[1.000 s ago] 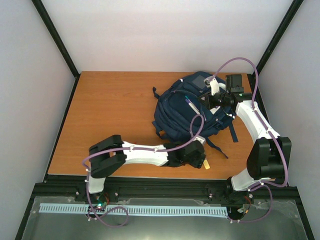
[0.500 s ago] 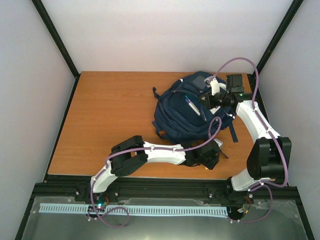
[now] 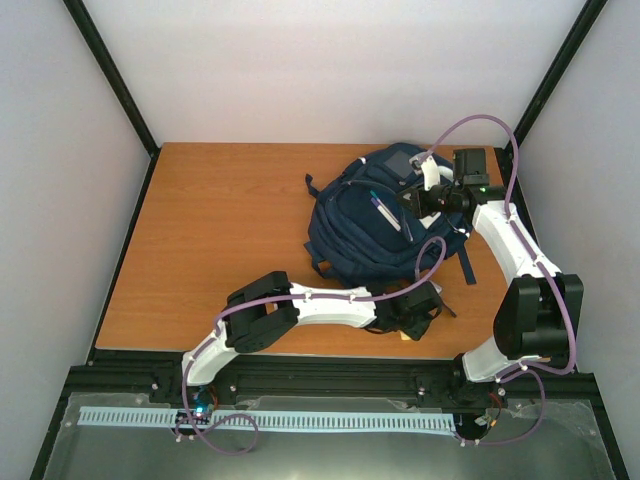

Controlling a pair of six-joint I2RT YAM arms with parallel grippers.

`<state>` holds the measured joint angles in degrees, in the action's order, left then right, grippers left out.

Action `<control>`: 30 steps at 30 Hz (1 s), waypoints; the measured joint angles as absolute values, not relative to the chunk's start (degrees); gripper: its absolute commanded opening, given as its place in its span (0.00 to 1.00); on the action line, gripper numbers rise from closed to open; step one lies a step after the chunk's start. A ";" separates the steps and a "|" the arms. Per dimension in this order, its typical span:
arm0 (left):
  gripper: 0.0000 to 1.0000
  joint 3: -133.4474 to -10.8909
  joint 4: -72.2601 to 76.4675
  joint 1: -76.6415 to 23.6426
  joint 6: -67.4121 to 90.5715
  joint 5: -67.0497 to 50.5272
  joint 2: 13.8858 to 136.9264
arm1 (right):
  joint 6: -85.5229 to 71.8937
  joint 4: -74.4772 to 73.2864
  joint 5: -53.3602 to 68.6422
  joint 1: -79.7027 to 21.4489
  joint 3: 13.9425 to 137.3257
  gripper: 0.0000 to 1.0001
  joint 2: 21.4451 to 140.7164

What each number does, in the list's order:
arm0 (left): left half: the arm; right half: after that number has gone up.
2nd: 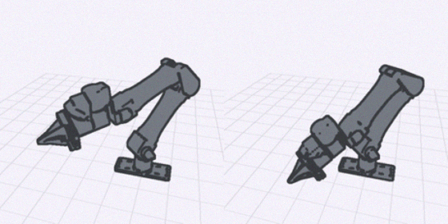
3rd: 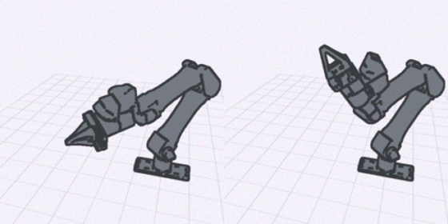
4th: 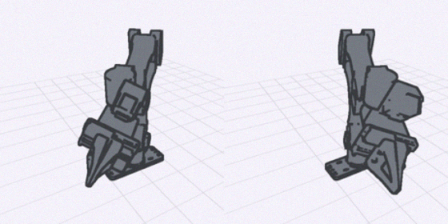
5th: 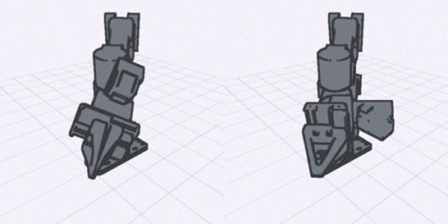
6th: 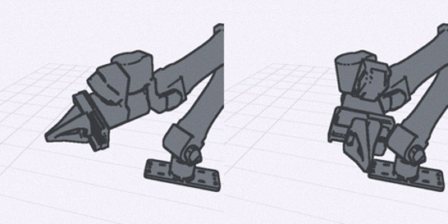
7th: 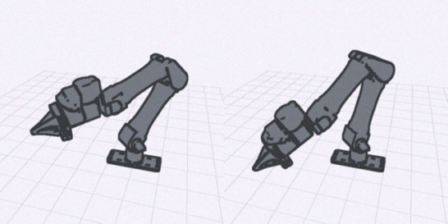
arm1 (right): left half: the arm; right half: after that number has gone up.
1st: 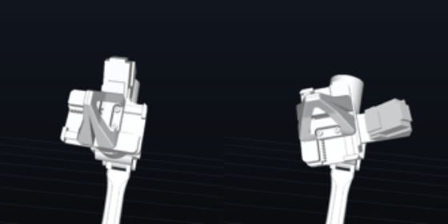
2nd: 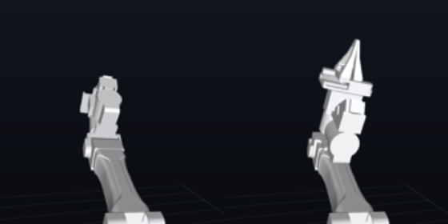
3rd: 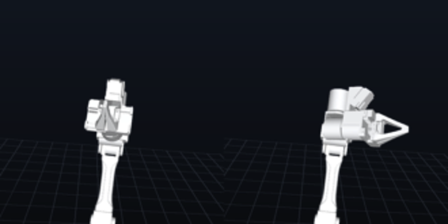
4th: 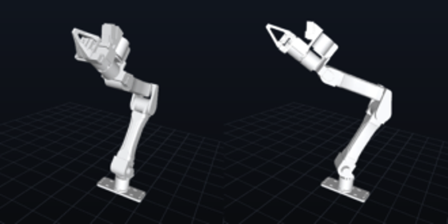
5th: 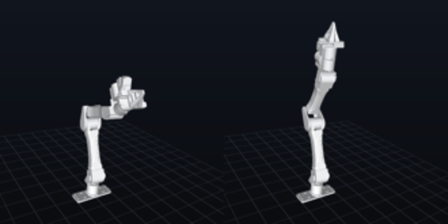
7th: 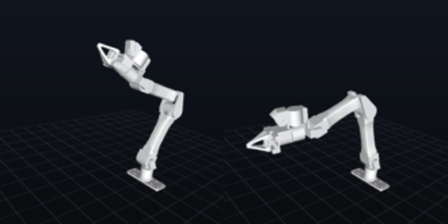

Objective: Pack the student bag
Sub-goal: Adjust the stationery at the center of the board.

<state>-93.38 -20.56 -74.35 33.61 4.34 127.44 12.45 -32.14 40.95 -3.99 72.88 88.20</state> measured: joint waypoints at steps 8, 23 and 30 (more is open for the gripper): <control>0.50 -92.01 -26.20 -74.35 33.06 7.70 126.04 | 12.45 -32.14 41.01 -3.84 72.88 0.03 88.20; 0.60 -79.66 -30.81 -74.35 22.59 13.10 108.38 | 12.43 -32.14 41.21 -3.46 72.84 0.03 88.20; 0.63 -80.86 -36.01 -73.36 15.46 15.31 108.29 | 12.43 -32.14 41.30 -3.33 72.84 0.03 88.20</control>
